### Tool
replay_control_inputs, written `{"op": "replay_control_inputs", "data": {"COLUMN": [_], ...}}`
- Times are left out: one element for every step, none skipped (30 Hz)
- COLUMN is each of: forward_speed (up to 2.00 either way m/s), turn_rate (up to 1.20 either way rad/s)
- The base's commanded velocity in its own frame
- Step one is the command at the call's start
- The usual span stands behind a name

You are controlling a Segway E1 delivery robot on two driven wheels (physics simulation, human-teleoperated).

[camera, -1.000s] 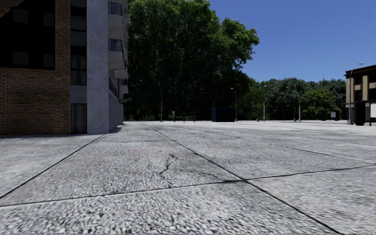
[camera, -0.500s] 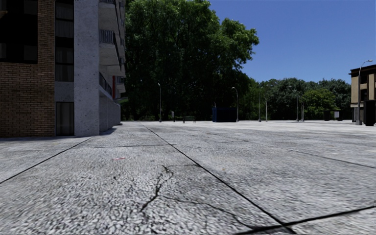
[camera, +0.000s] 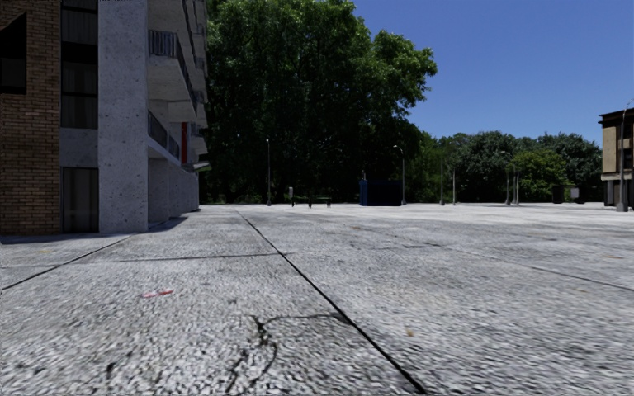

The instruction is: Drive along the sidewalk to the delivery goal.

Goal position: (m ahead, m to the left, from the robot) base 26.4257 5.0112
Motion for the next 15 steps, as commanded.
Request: {"op": "replay_control_inputs", "data": {"forward_speed": [2.00, 2.00, 2.00, 2.00, 2.00, 2.00, 2.00, 2.00, 2.00, 2.00, 2.00, 2.00, 2.00, 2.00, 2.00], "turn_rate": [0.00, 0.00, 0.00, 0.00, 0.00, 0.00, 0.00, 0.00, 0.00, 0.00, 0.00, 0.00, 0.00, 0.02, 0.06]}}
